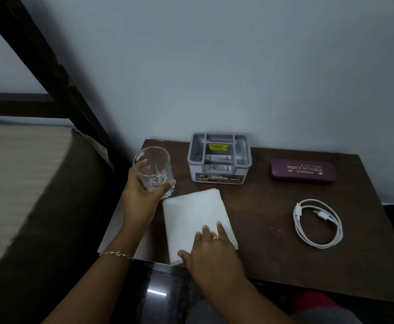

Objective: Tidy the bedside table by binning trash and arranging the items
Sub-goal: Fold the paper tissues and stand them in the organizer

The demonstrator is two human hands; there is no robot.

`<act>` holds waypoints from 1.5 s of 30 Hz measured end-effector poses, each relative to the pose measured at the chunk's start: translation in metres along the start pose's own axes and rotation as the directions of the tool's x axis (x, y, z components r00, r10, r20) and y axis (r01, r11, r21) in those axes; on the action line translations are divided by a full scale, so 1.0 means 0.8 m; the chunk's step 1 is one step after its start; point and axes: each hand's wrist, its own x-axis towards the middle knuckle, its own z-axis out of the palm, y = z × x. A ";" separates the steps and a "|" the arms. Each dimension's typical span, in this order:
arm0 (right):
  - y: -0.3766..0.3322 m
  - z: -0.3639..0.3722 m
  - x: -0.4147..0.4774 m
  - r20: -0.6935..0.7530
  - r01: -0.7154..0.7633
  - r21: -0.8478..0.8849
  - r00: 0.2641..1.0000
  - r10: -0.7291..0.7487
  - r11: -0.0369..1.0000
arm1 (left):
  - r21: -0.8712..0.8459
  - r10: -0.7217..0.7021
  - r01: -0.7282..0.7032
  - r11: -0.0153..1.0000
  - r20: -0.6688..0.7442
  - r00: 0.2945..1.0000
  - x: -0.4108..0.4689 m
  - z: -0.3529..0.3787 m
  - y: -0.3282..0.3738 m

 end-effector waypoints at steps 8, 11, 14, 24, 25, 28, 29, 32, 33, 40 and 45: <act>0.030 -0.015 -0.014 0.164 -0.144 -0.036 0.975 0.148 0.989 | 0.003 0.022 -0.022 1.000 0.036 0.999 0.039 0.024 0.002; 0.034 -0.025 -0.015 0.186 -0.132 0.002 0.974 0.129 0.991 | -0.011 0.018 -0.018 1.000 0.042 0.999 0.054 0.024 0.000; 0.043 -0.022 -0.014 0.231 0.024 -0.050 0.973 -0.012 0.998 | 0.001 0.030 -0.030 1.000 0.045 0.999 0.061 0.023 -0.001; 0.062 0.006 -0.011 0.048 -0.029 -0.042 0.998 0.031 0.999 | -0.044 0.035 -0.033 0.999 0.065 0.997 0.070 0.027 -0.013; 0.065 0.009 -0.012 0.030 -0.028 -0.027 0.999 0.029 0.999 | -0.051 0.035 -0.031 0.998 0.071 0.997 0.072 0.029 -0.015; 0.077 0.022 -0.020 -0.064 0.011 -0.015 0.998 -0.012 1.000 | -0.048 0.010 -0.005 0.999 0.099 0.995 0.071 0.033 -0.016; 0.079 0.022 -0.022 -0.077 0.025 -0.012 0.997 -0.026 1.000 | -0.051 0.001 0.005 0.999 0.125 0.992 0.070 0.032 -0.013; 0.085 0.018 -0.026 -0.183 0.074 0.064 0.981 -0.061 0.995 | -0.071 -0.038 0.053 0.996 0.195 0.980 0.059 0.026 -0.001; 0.088 0.010 -0.027 -0.190 0.051 0.124 0.982 -0.026 0.991 | -0.095 -0.074 0.090 0.991 0.162 0.984 0.046 0.024 0.000; 0.160 -0.004 0.005 -0.048 -0.300 0.751 0.863 0.502 0.588 | -0.035 -0.198 0.199 0.979 0.015 0.980 -0.099 0.040 0.022; 0.162 0.006 0.036 0.000 -0.356 0.793 0.812 0.583 0.495 | 0.242 -0.138 0.032 0.970 0.434 0.890 -0.141 0.102 0.056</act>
